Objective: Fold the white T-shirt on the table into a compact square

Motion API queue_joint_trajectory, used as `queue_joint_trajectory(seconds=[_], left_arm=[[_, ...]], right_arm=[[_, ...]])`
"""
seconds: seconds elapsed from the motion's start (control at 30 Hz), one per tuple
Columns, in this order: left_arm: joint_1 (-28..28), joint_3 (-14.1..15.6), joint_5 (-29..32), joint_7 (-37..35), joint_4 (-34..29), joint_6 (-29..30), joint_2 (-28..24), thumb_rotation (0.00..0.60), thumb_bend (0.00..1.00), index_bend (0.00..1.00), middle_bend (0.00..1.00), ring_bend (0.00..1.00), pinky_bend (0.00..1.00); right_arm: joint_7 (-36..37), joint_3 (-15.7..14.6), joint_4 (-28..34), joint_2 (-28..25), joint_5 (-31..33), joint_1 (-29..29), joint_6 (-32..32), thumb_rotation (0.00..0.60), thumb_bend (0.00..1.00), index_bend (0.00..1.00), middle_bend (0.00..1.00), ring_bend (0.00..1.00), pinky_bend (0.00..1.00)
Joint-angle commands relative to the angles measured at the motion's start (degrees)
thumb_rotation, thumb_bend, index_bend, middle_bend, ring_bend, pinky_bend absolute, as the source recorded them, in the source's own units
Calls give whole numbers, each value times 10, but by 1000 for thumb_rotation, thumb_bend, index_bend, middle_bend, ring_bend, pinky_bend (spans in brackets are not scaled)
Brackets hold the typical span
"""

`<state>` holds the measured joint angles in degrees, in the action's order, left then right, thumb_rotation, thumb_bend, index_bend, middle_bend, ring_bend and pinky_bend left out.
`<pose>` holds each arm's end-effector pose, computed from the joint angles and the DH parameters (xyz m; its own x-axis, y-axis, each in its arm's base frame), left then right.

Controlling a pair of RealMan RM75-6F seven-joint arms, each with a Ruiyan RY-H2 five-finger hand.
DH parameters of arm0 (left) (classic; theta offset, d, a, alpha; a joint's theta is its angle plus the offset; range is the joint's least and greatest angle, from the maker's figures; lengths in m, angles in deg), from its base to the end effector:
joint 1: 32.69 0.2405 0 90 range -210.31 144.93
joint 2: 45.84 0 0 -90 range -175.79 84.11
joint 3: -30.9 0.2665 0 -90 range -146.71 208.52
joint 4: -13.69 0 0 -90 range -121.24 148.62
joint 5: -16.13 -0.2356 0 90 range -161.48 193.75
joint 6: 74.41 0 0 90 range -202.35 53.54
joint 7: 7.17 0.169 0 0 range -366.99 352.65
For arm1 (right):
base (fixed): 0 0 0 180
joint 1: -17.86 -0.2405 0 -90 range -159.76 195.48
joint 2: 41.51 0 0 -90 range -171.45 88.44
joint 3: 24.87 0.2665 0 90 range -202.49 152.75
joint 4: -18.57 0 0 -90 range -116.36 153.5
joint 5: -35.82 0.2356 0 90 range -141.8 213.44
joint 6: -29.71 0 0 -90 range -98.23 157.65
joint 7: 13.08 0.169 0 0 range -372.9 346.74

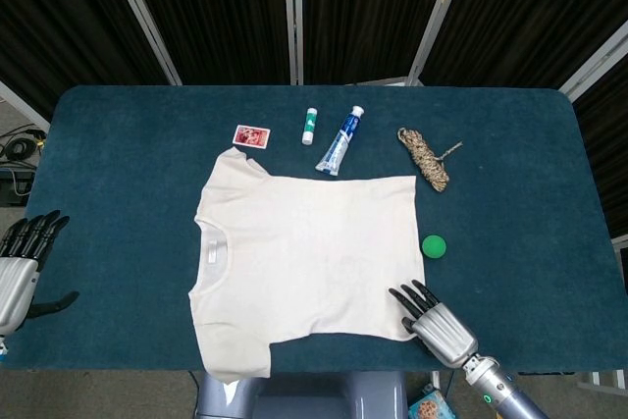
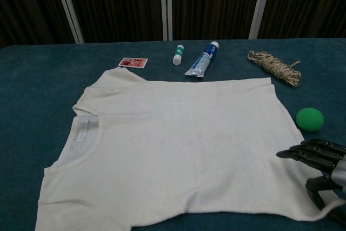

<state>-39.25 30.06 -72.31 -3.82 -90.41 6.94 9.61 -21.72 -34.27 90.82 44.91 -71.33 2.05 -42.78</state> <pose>-0.2920 0.2054 0.1507 0.4100 0.0912 0.9075 0.9110 -0.0890 -0.4027 -0.2862 -0.1902 -0.0482 0.6355 -0.2065 0.7439 -0.6796 -0.6070 0.4120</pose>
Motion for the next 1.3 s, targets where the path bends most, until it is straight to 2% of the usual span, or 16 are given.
queue_joint_trajectory(seconds=[0.03, 0.13, 0.37, 0.53, 0.6, 0.8, 1.3], left_arm=[[-11, 11, -36, -23, 22, -9, 12, 600, 0, 0, 0, 0, 0], [-18, 19, -61, -33, 32, -13, 25, 600, 0, 26, 0, 0, 0], [-64, 51, -162, -53, 85, -63, 85, 600, 6, 301, 0, 0, 0], [-88, 79, -209, -38, 140, -106, 150, 600, 258, 399, 0, 0, 0], [-94, 86, -216, -37, 156, -116, 170, 600, 290, 413, 0, 0, 0], [-105, 101, -235, -52, 221, -120, 221, 600, 290, 424, 0, 0, 0], [-125, 128, -244, -49, 286, -143, 282, 600, 289, 467, 0, 0, 0]], right_arm=[[6, -1, -4, 2, -1, 0, -6, 600, 417, 644, 58, 0, 0], [13, -1, -7, 4, -1, -1, -10, 600, 417, 647, 61, 0, 0], [16, 0, -14, 6, 4, -2, -16, 600, 416, 673, 62, 0, 0], [18, -1, -15, 6, 8, -2, -16, 600, 434, 675, 63, 0, 0], [18, -1, -16, 6, 9, -2, -16, 600, 436, 676, 63, 0, 0], [19, -4, -17, 5, 9, -3, -18, 600, 436, 677, 65, 0, 0], [27, -8, -25, 8, 9, -6, -22, 600, 436, 685, 68, 0, 0]])
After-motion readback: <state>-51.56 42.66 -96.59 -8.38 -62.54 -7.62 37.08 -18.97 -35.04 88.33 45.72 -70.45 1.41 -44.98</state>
